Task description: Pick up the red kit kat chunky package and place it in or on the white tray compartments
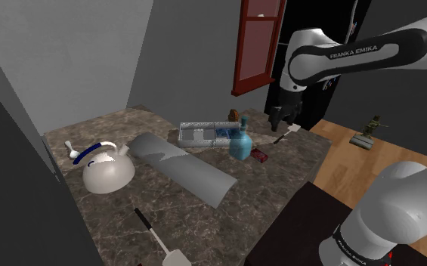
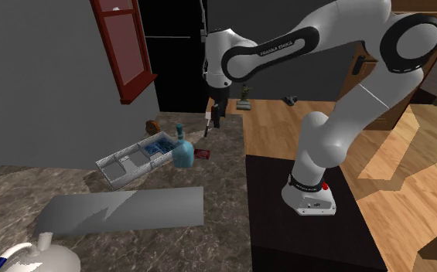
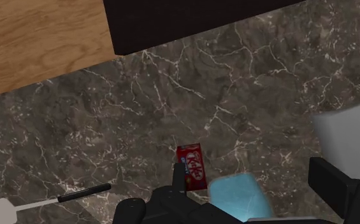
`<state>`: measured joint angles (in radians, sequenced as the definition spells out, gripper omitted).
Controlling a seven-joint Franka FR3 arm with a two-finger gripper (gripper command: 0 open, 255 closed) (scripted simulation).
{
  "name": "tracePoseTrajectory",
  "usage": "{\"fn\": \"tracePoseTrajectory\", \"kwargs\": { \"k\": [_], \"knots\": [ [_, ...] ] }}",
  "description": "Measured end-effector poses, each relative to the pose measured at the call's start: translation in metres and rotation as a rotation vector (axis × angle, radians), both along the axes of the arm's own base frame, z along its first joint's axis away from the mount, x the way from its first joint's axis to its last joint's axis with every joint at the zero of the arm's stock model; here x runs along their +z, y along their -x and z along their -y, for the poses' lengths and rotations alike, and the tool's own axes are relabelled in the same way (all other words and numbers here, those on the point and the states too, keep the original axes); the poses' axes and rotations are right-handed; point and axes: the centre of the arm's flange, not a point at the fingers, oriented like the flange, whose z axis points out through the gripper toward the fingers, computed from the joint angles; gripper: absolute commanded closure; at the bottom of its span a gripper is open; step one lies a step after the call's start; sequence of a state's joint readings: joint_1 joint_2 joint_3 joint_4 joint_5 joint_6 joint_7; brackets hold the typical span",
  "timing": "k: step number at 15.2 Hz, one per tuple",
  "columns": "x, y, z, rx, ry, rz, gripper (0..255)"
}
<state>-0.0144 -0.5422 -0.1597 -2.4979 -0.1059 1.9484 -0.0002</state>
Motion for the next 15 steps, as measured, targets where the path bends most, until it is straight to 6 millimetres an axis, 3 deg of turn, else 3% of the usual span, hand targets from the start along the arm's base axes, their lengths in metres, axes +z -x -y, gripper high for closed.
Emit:
{"fn": "tracePoseTrajectory", "kwargs": {
  "k": [15],
  "knots": [
    [-0.17,-0.092,0.048,0.017,-0.021,0.017,0]
  ]
}}
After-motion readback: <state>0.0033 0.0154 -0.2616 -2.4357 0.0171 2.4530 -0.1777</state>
